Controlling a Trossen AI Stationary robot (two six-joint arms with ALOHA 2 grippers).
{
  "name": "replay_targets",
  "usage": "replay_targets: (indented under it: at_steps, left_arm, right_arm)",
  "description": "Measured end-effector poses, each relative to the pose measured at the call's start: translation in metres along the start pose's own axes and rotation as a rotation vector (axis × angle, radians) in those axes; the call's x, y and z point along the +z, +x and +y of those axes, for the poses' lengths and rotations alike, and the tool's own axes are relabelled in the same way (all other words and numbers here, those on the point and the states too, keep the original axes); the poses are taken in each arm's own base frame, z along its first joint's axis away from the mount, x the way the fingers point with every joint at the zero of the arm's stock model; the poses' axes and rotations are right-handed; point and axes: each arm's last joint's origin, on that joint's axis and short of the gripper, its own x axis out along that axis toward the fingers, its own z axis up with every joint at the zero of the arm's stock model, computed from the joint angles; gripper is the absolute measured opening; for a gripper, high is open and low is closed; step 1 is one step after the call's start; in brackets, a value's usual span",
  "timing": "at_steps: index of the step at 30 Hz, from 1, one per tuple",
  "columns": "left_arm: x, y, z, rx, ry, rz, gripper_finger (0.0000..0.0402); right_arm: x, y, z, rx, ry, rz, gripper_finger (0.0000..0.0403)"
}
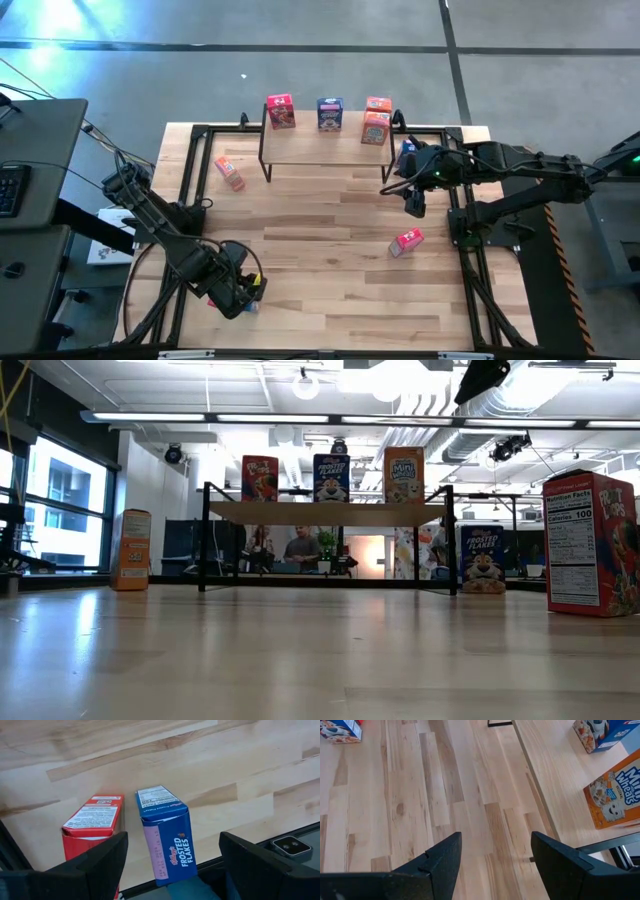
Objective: Stack cereal on shelf
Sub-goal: Put the bottom blue cereal box on the shelf
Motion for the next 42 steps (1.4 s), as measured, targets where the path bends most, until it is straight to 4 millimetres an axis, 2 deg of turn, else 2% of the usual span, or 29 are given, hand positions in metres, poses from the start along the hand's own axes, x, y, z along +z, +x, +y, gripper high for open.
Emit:
replay_targets:
  at_steps: [11,20,25,34,42]
  left_arm:
    - [-0.001,0.000,-0.004,-0.053,-0.011,-0.021,0.0305]
    - [-0.005,0.000,-0.014,-0.153,0.056,0.012,0.0305]
    - [-0.005,0.000,-0.013,-0.147,0.039,0.011,0.0305]
    - [-0.011,0.020,-0.018,-0.074,0.059,0.005,0.0305]
    - [-0.009,0.011,-0.016,-0.101,0.073,0.012,0.0305]
  right_arm:
    - [-0.001,0.000,0.000,-0.001,-0.001,0.008,0.0232]
    - [-0.001,0.000,0.000,-0.001,-0.001,0.007,0.0232]
    - [-0.001,0.000,0.000,0.000,-0.001,0.008,0.0232]
    - [-0.001,0.000,0.000,0.001,-0.002,0.007,0.0232]
    - [-0.001,0.000,0.000,0.003,-0.009,0.007,0.0232]
